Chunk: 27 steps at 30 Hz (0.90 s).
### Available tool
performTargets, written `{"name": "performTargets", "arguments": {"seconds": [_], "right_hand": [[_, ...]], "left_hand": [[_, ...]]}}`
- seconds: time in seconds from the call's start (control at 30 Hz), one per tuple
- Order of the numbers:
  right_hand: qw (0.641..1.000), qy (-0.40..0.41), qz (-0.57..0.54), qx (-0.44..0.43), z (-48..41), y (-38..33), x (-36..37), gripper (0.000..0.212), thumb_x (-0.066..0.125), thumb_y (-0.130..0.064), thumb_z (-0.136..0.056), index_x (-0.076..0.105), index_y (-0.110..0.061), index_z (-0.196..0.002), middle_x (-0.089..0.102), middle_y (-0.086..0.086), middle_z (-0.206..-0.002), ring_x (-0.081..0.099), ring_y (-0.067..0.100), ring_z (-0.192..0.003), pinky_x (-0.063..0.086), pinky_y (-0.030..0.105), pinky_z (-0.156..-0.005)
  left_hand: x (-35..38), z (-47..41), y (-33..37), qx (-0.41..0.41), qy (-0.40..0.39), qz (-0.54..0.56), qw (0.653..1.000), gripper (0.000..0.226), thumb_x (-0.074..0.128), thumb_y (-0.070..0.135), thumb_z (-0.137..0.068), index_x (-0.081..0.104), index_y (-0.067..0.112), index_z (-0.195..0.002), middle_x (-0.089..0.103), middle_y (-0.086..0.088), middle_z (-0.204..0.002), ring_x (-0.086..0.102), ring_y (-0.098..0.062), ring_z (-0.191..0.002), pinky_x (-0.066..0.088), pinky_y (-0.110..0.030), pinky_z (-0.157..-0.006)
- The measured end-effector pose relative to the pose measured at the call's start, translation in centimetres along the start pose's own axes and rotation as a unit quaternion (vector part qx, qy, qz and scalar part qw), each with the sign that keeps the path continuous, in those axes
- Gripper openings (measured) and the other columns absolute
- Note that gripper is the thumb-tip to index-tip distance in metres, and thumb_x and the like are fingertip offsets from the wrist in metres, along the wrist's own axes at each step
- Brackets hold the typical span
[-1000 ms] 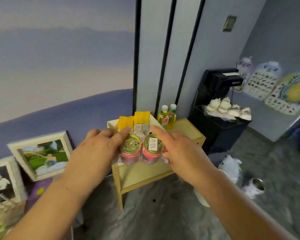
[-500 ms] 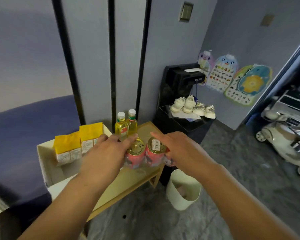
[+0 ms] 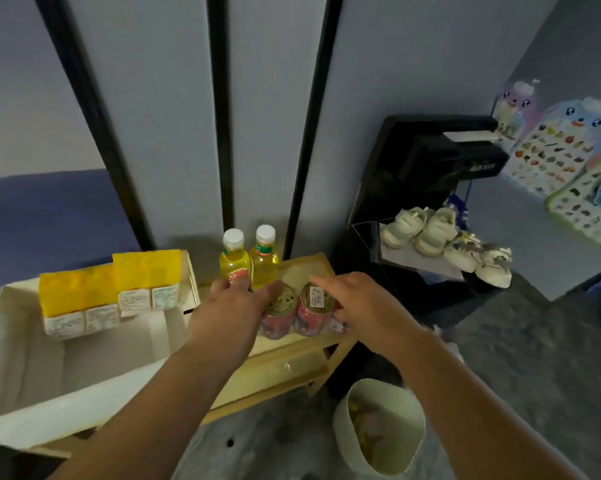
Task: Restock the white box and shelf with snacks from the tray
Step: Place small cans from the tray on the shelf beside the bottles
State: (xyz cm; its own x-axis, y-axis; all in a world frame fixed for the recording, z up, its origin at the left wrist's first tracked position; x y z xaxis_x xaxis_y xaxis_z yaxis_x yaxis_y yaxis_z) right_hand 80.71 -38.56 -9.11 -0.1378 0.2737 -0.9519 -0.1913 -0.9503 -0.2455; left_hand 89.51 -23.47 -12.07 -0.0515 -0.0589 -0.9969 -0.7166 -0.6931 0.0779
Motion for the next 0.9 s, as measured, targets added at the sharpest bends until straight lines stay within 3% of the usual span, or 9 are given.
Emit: {"name": "performTargets", "arguments": {"seconds": [0.17, 0.37, 0.9], "right_hand": [[0.997, -0.036, 0.010, -0.064, -6.5, 3.9, 3.0, 0.066, 0.055, -0.013, -0.090, 0.021, -0.031, -0.144, 0.039, 0.006, -0.139, 0.033, 0.021, -0.128, 0.036, 0.038, -0.103], [0.992, -0.077, 0.008, -0.099, -12.8, 6.3, 7.9, 0.062, 0.051, -0.010, -0.091, 0.024, -0.028, -0.144, 0.040, 0.006, -0.140, 0.033, 0.022, -0.129, 0.036, 0.040, -0.103], [0.989, -0.094, 0.013, -0.113, -19.8, 8.4, 15.6, 0.057, 0.049, -0.007, -0.090, 0.031, -0.030, -0.139, 0.044, 0.004, -0.133, 0.034, 0.023, -0.124, 0.040, 0.040, -0.096]], "left_hand": [[4.8, -4.0, -0.5, -0.081, -0.030, 0.004, 0.996, 0.064, 0.050, 0.023, -0.091, 0.015, 0.045, -0.139, 0.041, -0.001, -0.124, 0.040, -0.026, -0.114, 0.046, -0.035, -0.081], [11.1, -7.2, -2.2, -0.138, -0.066, 0.048, 0.987, 0.061, 0.049, 0.021, -0.091, 0.019, 0.042, -0.140, 0.044, -0.004, -0.121, 0.040, -0.028, -0.112, 0.048, -0.038, -0.084], [18.3, -10.3, -5.3, -0.201, -0.124, 0.058, 0.970, 0.067, 0.045, 0.012, -0.091, 0.015, 0.042, -0.142, 0.040, -0.006, -0.124, 0.037, -0.030, -0.115, 0.044, -0.038, -0.090]]}}
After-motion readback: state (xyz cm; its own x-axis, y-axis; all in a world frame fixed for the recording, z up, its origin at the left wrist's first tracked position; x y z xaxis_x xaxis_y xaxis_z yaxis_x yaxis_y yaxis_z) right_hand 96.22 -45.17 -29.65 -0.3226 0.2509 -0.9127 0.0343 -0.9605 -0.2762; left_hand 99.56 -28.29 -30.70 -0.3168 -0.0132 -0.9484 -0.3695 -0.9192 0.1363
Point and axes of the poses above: each hand's wrist, its own z-axis away from the middle knuckle, its own x-axis out of the palm, y = z × x, the point moved 4 cm from there along -z, towards the middle knuckle
